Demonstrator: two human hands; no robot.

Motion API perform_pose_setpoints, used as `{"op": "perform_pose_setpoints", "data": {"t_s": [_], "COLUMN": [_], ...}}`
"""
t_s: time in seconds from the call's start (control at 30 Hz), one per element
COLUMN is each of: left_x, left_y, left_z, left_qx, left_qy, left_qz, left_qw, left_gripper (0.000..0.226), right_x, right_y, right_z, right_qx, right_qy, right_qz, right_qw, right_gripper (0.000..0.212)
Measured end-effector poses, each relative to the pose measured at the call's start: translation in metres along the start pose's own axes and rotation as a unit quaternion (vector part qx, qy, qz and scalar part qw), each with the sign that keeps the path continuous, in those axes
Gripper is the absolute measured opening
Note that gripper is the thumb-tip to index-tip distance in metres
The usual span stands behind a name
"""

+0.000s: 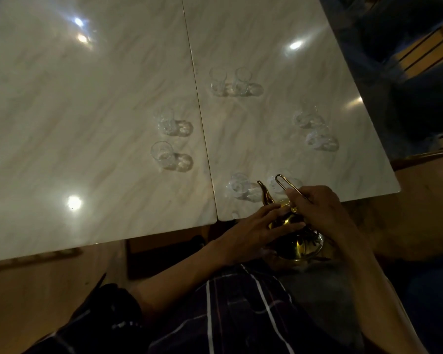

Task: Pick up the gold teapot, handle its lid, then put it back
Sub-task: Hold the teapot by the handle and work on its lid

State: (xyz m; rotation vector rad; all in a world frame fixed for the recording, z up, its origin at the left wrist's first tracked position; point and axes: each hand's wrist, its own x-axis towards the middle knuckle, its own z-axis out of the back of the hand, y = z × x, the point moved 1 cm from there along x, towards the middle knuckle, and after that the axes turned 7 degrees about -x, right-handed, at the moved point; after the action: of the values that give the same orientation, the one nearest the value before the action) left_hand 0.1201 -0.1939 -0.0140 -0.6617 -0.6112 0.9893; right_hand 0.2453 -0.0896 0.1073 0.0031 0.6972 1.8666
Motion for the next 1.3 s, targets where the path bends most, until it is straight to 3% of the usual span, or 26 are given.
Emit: {"op": "perform_pose_setpoints", "data": {"t_s": [1.3], "left_x": [0.0031], "left_y": [-0.0081], "left_z": [-0.0083], "left_qx": [-0.008], "left_qy": [-0.022], "left_qz": [-0.009], "left_qw": [1.000], "left_gripper": [0.094], "right_x": [-0.0066], "right_y": [-0.0044], "right_z": [0.0069], "right_qx": [0.000], "right_qy": [0.010], "right_qz": [-0.010], "right_qw": [1.000], "right_gripper": [0.042]}}
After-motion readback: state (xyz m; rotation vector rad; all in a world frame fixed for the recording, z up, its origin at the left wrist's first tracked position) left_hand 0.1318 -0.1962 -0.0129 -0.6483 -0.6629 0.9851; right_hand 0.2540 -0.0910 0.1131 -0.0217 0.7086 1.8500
